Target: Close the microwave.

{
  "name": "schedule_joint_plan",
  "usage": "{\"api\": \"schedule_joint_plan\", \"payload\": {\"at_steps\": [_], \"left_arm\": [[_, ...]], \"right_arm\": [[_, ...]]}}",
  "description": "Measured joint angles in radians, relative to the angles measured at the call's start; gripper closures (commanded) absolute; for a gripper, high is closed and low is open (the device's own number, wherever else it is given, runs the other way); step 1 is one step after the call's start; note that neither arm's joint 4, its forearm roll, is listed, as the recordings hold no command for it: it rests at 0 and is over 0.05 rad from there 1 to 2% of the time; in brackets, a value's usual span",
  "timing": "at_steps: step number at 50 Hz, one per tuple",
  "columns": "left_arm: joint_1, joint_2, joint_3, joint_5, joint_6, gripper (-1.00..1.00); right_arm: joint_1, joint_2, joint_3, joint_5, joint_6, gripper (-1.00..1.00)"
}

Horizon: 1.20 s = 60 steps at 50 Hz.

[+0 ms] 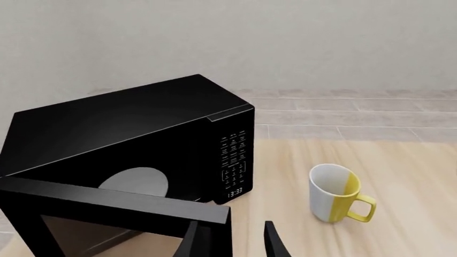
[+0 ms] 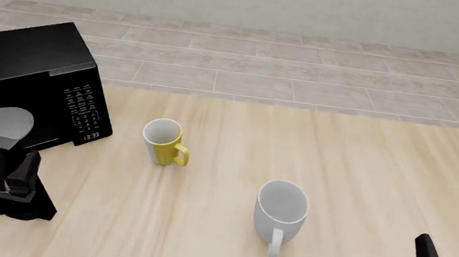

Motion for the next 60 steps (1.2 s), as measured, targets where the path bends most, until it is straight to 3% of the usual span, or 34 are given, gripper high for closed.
{"api": "schedule_joint_plan", "payload": {"at_steps": [16,33,49,60], "left_arm": [[-0.003,0.153,-0.003,-0.183,-0.012,-1.00],[-0.013,0.215,-0.032,-0.212,-0.011,-1.00],[-0.022,0.273,-0.110,-0.148,-0.003,-1.00],[-0.018,0.367,-0.162,-0.192,-0.008,-1.00]], "right_arm": [[0.017,-0.001,0.009,-0.013,0.002,-1.00],[0.030,-0.001,0.013,-0.019,0.005,-1.00],[0.040,-0.001,0.017,-0.024,0.010,-1.00],[0.053,-0.001,0.019,-0.027,0.012,-1.00]]}}
